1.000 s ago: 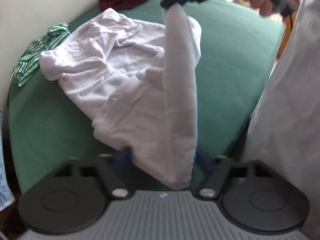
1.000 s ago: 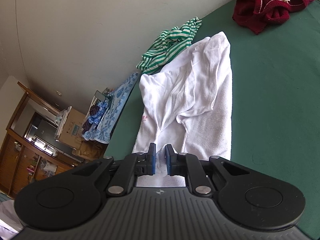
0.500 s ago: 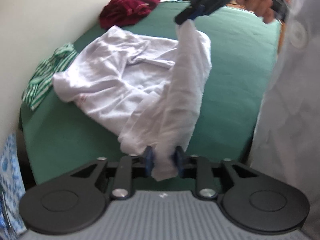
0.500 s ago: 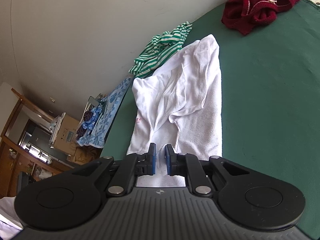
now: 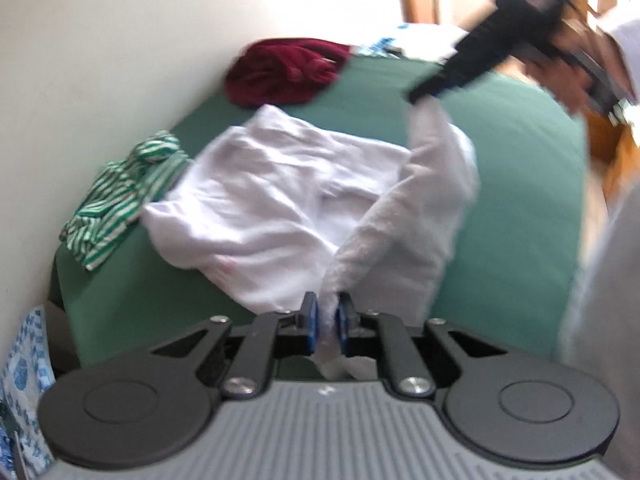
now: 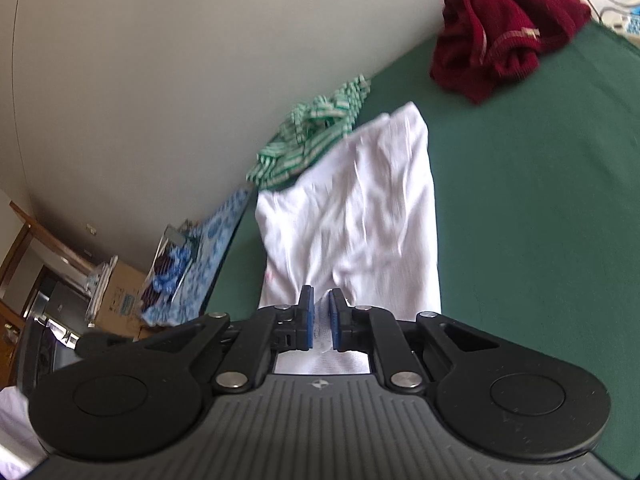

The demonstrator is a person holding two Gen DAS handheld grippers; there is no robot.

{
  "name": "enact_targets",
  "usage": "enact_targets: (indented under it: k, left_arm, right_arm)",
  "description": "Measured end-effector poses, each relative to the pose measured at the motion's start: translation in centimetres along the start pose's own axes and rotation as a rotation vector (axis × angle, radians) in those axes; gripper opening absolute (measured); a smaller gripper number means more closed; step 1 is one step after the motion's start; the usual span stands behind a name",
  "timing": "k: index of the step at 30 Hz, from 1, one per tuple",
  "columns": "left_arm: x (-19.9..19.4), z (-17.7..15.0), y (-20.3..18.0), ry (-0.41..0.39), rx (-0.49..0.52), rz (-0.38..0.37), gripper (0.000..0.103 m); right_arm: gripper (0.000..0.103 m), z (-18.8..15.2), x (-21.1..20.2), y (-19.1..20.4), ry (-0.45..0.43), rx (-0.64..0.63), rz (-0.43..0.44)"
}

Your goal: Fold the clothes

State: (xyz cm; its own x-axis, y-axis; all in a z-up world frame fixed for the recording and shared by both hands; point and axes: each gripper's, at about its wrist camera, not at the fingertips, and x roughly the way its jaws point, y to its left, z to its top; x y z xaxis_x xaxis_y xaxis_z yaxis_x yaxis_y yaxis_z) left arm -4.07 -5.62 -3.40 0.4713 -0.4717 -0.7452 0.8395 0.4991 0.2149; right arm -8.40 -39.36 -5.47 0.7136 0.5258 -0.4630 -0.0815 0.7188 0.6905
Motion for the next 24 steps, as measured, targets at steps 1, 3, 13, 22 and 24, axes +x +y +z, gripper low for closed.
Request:
enact_targets:
  k: [1, 3, 13, 22, 24]
  left_arm:
    - [0.8, 0.3, 1.2, -0.008, -0.023, 0.002, 0.011]
    - [3.2, 0.9, 3.2, -0.013, -0.068, 0.007, 0.011]
    - [12.6, 1.9, 8.8, 0.02, -0.191, 0.021, 0.03]
    - [3.9, -2.7, 9.1, -0.067, -0.524, 0.028, 0.071]
    - [3.7, -4.0, 7.0, -0.057, -0.585, -0.008, 0.073]
  right_arm:
    - [0.009, 0.4, 0.5, 0.1, -0.012, -0.016, -0.006]
    - [0.009, 1.3, 1.7, 0.0, -0.039, -0.043, -0.016]
    - [0.016, 3.4, 8.6, -3.7, -0.068, -0.069, -0.199]
    - [0.047, 1.3, 2.7, -0.5, -0.072, -0.265, -0.231]
    - [0.047, -0.3, 2.6, 0.0, -0.027, -0.301, -0.249]
